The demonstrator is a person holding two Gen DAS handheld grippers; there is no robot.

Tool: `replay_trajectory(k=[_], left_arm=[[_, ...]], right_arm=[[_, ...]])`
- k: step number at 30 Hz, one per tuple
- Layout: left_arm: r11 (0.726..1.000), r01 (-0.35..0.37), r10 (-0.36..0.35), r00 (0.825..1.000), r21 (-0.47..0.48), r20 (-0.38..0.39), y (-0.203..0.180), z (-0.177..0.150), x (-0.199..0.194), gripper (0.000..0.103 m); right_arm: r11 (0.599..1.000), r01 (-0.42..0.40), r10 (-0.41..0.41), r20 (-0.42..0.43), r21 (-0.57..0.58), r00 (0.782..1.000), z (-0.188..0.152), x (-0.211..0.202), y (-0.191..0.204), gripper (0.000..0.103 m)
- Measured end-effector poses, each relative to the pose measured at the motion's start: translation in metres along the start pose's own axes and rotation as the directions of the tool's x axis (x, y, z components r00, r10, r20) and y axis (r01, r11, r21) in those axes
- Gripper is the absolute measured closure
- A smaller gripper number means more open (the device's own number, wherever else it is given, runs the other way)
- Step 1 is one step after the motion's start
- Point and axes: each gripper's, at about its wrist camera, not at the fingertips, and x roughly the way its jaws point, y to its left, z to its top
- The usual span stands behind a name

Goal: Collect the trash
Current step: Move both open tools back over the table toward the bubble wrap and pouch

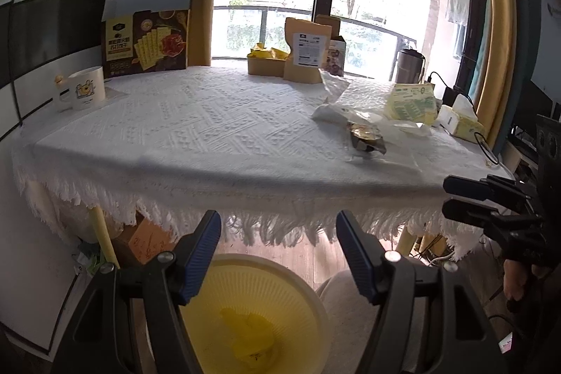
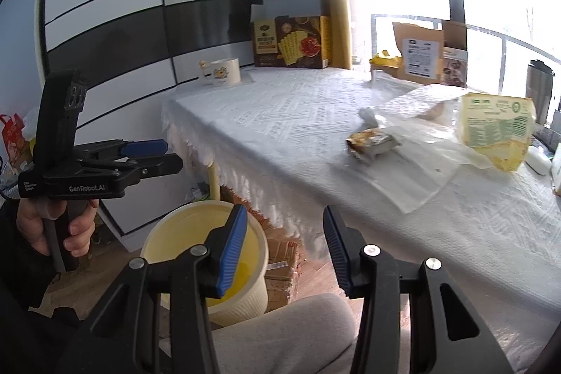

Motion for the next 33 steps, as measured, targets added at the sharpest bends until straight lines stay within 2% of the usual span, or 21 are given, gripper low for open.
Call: replay_trajectory(k=[19,33], left_arm=[[0.993,0.061,-0.063,0.998,0.101,0.015,-0.067,0.039,0.038,0.035],[0.975,0.116,-0.122,0.992,0.189,0.021,-0.109,0.077,0.076,0.035]], right_arm=[[0.995,0.075,-0.079,0.057,0.067,0.995,-0.003,-0.034,-0.071,0.060],[0.985,0.167,-0.169,0.034,0.047,0.985,0.016,-0.041,-0.120,0.060]])
